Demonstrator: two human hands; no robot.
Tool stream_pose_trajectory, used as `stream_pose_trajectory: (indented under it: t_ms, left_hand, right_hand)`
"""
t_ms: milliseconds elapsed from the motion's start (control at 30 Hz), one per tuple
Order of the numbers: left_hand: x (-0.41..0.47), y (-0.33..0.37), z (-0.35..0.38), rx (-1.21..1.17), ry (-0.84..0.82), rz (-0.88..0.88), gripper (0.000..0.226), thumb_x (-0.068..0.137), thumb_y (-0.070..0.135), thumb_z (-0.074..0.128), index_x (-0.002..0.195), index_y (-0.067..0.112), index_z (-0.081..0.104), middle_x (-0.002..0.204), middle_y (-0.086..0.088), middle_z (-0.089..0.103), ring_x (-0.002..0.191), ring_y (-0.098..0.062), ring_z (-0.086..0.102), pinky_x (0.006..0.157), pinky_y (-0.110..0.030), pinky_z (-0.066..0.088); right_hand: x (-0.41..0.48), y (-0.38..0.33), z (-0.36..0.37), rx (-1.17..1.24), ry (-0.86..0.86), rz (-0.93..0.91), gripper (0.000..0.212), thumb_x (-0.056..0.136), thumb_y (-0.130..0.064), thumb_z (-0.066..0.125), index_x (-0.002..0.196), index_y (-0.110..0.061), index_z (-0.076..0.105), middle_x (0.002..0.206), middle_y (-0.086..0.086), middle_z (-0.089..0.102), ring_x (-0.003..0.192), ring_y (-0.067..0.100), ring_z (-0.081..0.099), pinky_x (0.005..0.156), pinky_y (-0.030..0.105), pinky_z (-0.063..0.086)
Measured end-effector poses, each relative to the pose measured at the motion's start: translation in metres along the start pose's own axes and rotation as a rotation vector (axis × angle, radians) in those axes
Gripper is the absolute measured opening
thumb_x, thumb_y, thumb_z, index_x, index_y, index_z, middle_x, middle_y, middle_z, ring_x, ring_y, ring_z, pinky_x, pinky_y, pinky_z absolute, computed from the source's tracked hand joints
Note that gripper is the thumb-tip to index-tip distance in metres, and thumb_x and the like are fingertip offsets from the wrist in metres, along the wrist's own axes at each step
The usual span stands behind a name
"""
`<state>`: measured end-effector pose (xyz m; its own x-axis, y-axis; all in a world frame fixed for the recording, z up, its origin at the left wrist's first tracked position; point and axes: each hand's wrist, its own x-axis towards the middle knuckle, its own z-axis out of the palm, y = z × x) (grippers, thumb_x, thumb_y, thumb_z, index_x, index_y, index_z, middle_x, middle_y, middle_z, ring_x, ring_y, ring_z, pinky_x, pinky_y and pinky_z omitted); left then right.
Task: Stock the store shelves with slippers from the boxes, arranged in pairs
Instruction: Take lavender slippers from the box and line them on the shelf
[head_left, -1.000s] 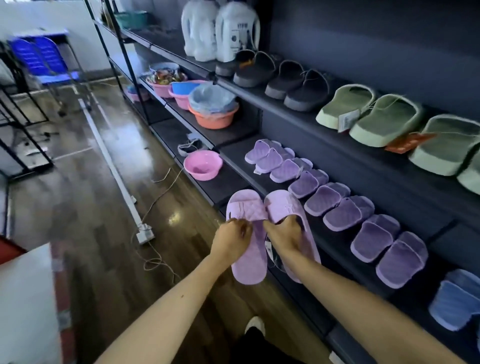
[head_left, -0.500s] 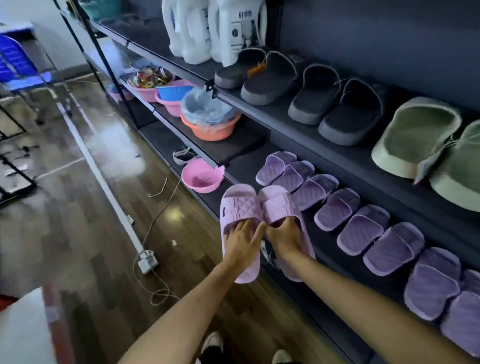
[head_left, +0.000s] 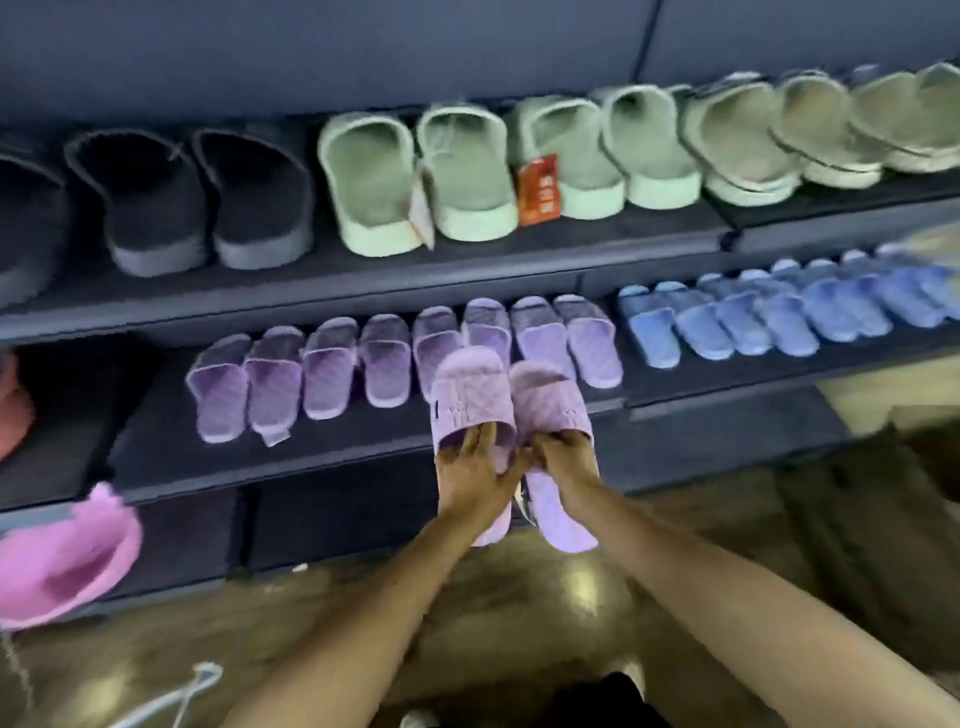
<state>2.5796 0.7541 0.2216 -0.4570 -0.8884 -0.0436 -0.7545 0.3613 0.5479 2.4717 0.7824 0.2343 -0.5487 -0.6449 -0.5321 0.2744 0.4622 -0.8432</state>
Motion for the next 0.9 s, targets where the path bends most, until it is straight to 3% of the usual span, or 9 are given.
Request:
stream_pose_trajectory:
  t_ms: [133, 333, 433, 600, 700, 767, 833, 900]
  left_hand:
    - [0.001, 0.083, 0.060, -0.044, -0.159, 0.067, 0.099, 0.061, 0.071, 0.004, 0.134, 0.014, 0.039, 0.139, -0.003, 0.046, 0.126, -0.022, 0.044, 0.101, -0.033, 0.031]
    - [-0.011, 0.209, 0.164, -0.031, -0.291, 0.118, 0.107, 0.058, 0.074, -0.001, 0.141, 0.014, 0.031, 0.146, -0.005, 0.039, 0.128, -0.026, 0.042, 0.103, -0.034, 0.032]
    - [-0.009, 0.263, 0.216, -0.056, -0.391, 0.114, 0.094, 0.072, 0.074, 0.012, 0.141, 0.013, 0.030, 0.146, -0.007, 0.038, 0.128, -0.029, 0.042, 0.102, -0.038, 0.035]
    - [0.009, 0.330, 0.285, -0.079, -0.473, 0.098, 0.056, 0.092, 0.053, 0.041, 0.132, 0.016, 0.036, 0.138, -0.006, 0.046, 0.120, -0.028, 0.048, 0.097, -0.036, 0.039]
    - [0.038, 0.351, 0.324, -0.066, -0.528, 0.048, 0.054, 0.091, 0.052, 0.044, 0.128, 0.013, 0.039, 0.133, -0.009, 0.048, 0.118, -0.030, 0.048, 0.094, -0.034, 0.038]
    - [0.064, 0.363, 0.354, -0.073, -0.561, 0.008, 0.056, 0.089, 0.054, 0.045, 0.126, 0.013, 0.040, 0.131, -0.009, 0.049, 0.117, -0.031, 0.047, 0.093, -0.034, 0.038]
    - [0.094, 0.371, 0.385, -0.057, -0.585, -0.006, 0.055, 0.089, 0.053, 0.045, 0.127, 0.014, 0.040, 0.132, -0.007, 0.048, 0.119, -0.030, 0.046, 0.093, -0.033, 0.039]
    - [0.125, 0.379, 0.411, -0.033, -0.587, -0.005, 0.052, 0.090, 0.051, 0.046, 0.127, 0.015, 0.041, 0.132, -0.006, 0.048, 0.119, -0.029, 0.047, 0.093, -0.033, 0.040]
  right_hand:
    - [0.022, 0.009, -0.107, 0.126, 0.112, 0.074, 0.032, 0.087, 0.001, 0.044, 0.057, -0.006, 0.055, 0.046, 0.004, 0.058, 0.045, 0.017, 0.056, 0.051, 0.027, 0.048]
    - [0.048, 0.025, -0.270, 0.139, 0.169, 0.154, 0.029, 0.090, 0.004, 0.038, 0.063, -0.006, 0.046, 0.060, 0.011, 0.044, 0.043, 0.016, 0.046, 0.047, 0.022, 0.041]
    - [0.062, 0.031, -0.346, 0.158, 0.248, 0.184, 0.027, 0.090, 0.003, 0.040, 0.065, -0.005, 0.048, 0.055, 0.011, 0.051, 0.044, 0.016, 0.052, 0.040, 0.016, 0.044]
    - [0.109, 0.039, -0.436, 0.047, 0.275, 0.290, 0.028, 0.087, -0.002, 0.047, 0.060, -0.005, 0.054, 0.066, 0.012, 0.055, 0.066, 0.024, 0.052, 0.072, 0.031, 0.048]
    - [0.146, 0.045, -0.466, -0.079, 0.236, 0.304, 0.024, 0.084, -0.006, 0.054, 0.061, -0.008, 0.061, 0.070, 0.013, 0.059, 0.074, 0.027, 0.054, 0.075, 0.035, 0.048]
    - [0.180, 0.049, -0.487, -0.108, 0.194, 0.298, 0.014, 0.085, -0.007, 0.056, 0.077, -0.003, 0.067, 0.079, 0.014, 0.059, 0.078, 0.026, 0.053, 0.072, 0.034, 0.043]
    - [0.220, 0.057, -0.508, -0.108, 0.211, 0.301, 0.021, 0.086, -0.008, 0.057, 0.100, 0.007, 0.064, 0.086, 0.012, 0.059, 0.078, 0.025, 0.054, 0.068, 0.030, 0.045]
    - [0.259, 0.064, -0.523, -0.086, 0.238, 0.324, 0.021, 0.086, -0.008, 0.058, 0.100, 0.007, 0.063, 0.076, 0.008, 0.059, 0.070, 0.022, 0.054, 0.067, 0.029, 0.047]
